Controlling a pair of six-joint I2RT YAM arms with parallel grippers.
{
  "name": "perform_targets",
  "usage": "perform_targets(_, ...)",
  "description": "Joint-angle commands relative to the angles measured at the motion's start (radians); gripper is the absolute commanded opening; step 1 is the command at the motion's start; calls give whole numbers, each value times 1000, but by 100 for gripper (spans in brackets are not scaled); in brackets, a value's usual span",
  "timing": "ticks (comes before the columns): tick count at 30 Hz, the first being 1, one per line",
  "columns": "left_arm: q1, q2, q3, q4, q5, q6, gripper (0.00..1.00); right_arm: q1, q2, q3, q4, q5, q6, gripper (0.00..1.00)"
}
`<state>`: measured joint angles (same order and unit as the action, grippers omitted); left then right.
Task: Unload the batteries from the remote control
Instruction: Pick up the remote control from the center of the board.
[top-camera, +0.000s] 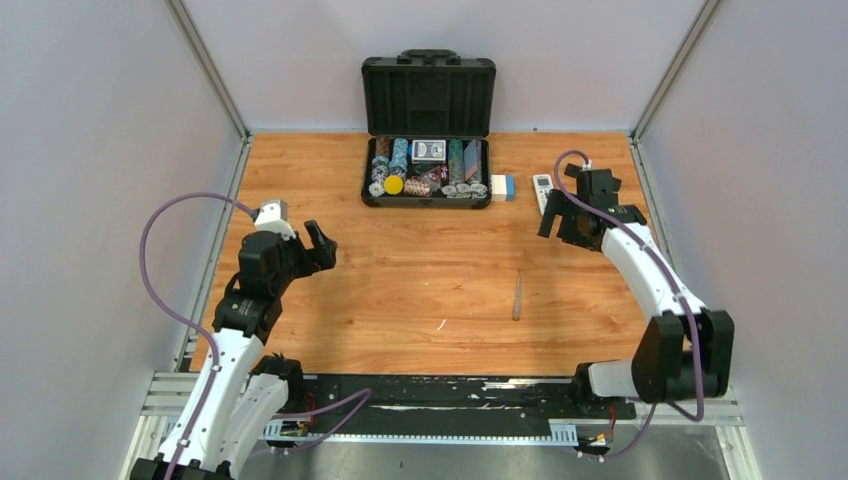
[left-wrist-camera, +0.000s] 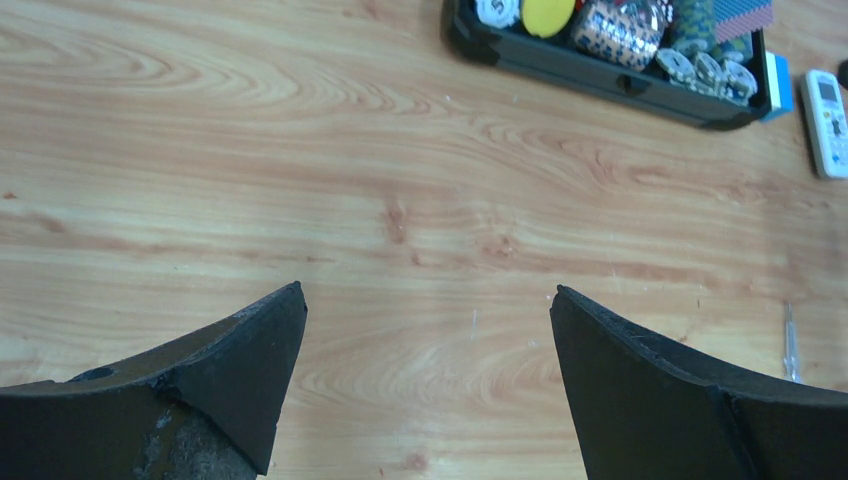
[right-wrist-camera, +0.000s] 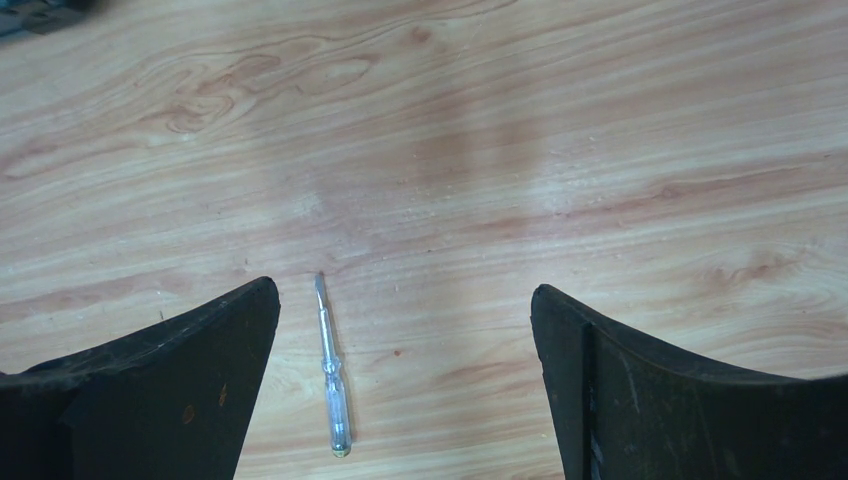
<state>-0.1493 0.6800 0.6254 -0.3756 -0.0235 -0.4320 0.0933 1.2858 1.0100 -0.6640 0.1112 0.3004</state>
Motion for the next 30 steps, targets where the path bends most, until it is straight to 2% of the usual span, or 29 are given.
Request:
perform_targets(1, -3, -37, -32, 38, 95, -40, 100, 2, 155, 136, -76, -43, -14, 98)
perform_targets(6, -3, -24, -27, 35, 159, -16, 100, 2, 354, 286, -58, 2, 0, 96)
perform_targets(9, -3, -31, -27, 32, 185, -7, 100, 3, 501, 444, -142, -5, -9, 89)
perform_targets(14, -3, -43, -26, 8, 188, 9, 100, 3, 673, 604, -201, 64, -27, 87)
perform_targets(24, -3, -44, -41, 3, 204, 3, 100, -3, 784, 712, -198, 100, -113, 87)
perform_targets(30, -3, -33, -35, 1, 200, 7, 100, -43, 814, 744, -164, 29, -109, 87)
